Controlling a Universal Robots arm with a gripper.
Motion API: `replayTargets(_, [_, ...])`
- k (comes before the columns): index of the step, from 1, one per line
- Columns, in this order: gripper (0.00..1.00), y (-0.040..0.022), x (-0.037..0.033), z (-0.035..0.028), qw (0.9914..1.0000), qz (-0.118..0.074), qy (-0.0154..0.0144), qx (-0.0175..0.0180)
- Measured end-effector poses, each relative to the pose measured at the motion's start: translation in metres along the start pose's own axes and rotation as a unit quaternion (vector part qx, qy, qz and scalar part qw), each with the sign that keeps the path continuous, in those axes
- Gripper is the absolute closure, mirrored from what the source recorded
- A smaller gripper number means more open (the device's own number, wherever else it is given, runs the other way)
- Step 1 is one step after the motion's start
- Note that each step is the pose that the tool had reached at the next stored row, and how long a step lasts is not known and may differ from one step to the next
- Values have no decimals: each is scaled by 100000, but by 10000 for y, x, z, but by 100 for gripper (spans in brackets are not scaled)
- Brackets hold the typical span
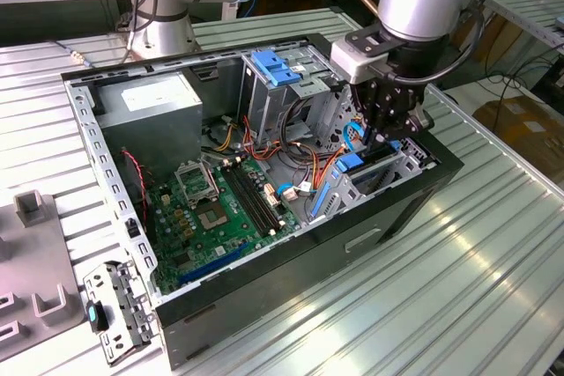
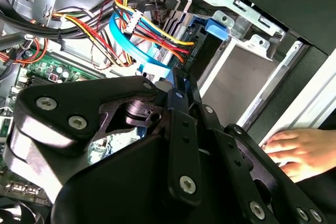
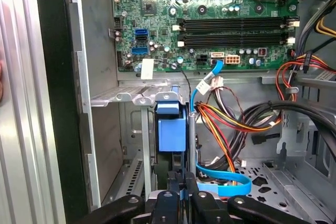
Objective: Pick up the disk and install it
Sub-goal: 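Insert the second disk wire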
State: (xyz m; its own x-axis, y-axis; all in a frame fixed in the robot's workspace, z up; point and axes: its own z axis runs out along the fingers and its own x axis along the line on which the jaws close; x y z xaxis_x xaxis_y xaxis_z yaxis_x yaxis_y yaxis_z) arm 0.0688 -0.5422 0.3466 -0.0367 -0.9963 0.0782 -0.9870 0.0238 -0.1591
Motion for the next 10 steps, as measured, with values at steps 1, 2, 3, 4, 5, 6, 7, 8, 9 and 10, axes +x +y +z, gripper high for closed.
replayTargets(1, [84,1,1,2,100000,-1,2,0])
replayTargets(2, [84,2,1,3,100000,-4,5,-1])
replayTargets(3, [84,3,2,5,100000,-3,2,-1])
replayTargets(4, [84,3,1,8,100000,-4,2,-1])
replayTargets(5, [84,4,1,10,100000,-2,-1,0])
replayTargets(6, [84,4,2,13,100000,-2,4,-1])
replayTargets(7, [84,5,1,16,100000,-4,14,-1])
replayTargets(8, [84,5,1,20,100000,-6,16,0])
replayTargets(9, [84,6,1,25,100000,-2,10,2])
replayTargets(10, [84,7,1,29,100000,-5,11,0])
